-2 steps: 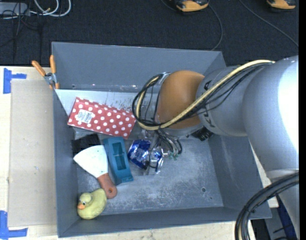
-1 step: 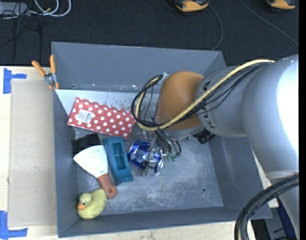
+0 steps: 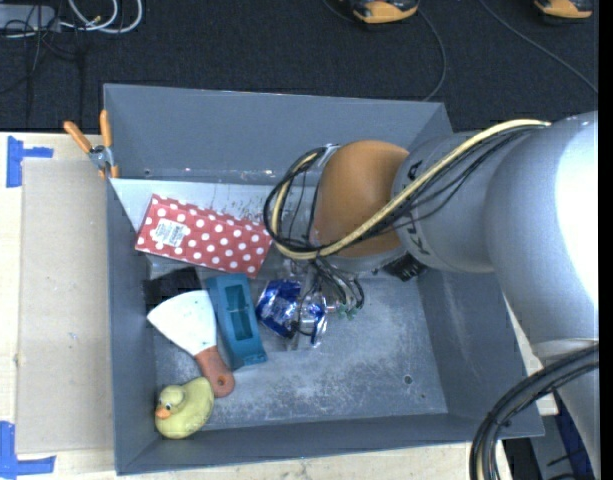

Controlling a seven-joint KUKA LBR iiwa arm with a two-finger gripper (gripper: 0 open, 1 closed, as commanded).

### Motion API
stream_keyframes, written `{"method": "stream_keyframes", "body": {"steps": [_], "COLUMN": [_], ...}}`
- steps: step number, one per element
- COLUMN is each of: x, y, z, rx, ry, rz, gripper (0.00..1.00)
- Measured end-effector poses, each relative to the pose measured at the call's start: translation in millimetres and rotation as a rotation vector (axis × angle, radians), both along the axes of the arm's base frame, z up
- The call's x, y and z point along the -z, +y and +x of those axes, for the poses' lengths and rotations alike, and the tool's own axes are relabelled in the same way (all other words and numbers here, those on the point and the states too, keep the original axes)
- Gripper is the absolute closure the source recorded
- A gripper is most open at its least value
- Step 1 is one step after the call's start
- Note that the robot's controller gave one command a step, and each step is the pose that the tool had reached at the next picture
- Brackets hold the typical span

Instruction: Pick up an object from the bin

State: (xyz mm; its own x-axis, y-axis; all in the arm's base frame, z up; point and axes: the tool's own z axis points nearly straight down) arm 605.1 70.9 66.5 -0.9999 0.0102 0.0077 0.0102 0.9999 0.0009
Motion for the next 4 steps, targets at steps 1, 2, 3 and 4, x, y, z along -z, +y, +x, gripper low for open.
{"method": "stream_keyframes", "body": {"steps": [1, 2, 3, 4], "x": [-6.8, -7.0, -8.5, -11.5], "y": [2.4, 2.4, 2.5, 2.5], "z": [-2.9, -3.2, -3.2, -3.0], "rx": [0.058, 0.062, 0.062, 0.062], "ry": [-0.003, -0.004, -0.003, -0.004], "rz": [0.003, 0.002, 0.003, 0.003], "gripper": [1.00, 1.00, 1.00, 1.00]}}
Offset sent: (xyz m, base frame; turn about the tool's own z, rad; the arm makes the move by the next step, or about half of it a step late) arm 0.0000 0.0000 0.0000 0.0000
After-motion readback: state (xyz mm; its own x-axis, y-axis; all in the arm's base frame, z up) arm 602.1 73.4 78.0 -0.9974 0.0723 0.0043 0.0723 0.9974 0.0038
